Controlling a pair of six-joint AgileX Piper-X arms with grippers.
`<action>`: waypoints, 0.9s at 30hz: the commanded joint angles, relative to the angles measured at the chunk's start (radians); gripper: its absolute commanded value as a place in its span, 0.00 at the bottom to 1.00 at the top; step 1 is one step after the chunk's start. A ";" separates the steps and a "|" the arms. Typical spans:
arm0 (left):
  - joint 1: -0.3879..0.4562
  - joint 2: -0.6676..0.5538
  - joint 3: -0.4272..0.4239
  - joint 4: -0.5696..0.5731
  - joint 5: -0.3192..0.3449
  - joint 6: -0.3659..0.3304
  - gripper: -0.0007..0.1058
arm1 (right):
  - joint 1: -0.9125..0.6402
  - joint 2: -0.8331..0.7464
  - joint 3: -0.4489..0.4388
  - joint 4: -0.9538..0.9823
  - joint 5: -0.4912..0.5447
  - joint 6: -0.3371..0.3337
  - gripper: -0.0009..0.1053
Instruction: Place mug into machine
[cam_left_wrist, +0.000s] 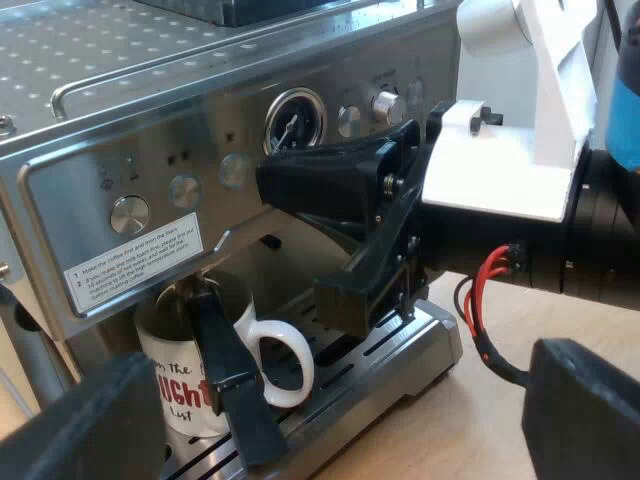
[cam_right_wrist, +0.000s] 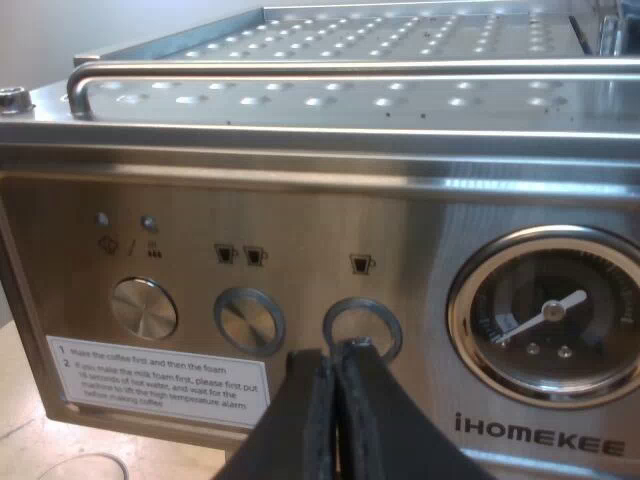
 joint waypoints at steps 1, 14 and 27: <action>-0.005 0.001 0.001 -0.018 -0.011 -0.002 0.75 | -0.007 -0.001 -0.010 -0.009 0.006 -0.007 0.01; -0.005 0.001 0.001 -0.018 -0.011 -0.002 0.75 | -0.012 0.003 -0.010 0.019 0.015 -0.007 0.01; -0.005 0.001 0.001 -0.018 -0.011 -0.002 0.75 | -0.056 0.017 -0.010 0.029 -0.057 -0.007 0.01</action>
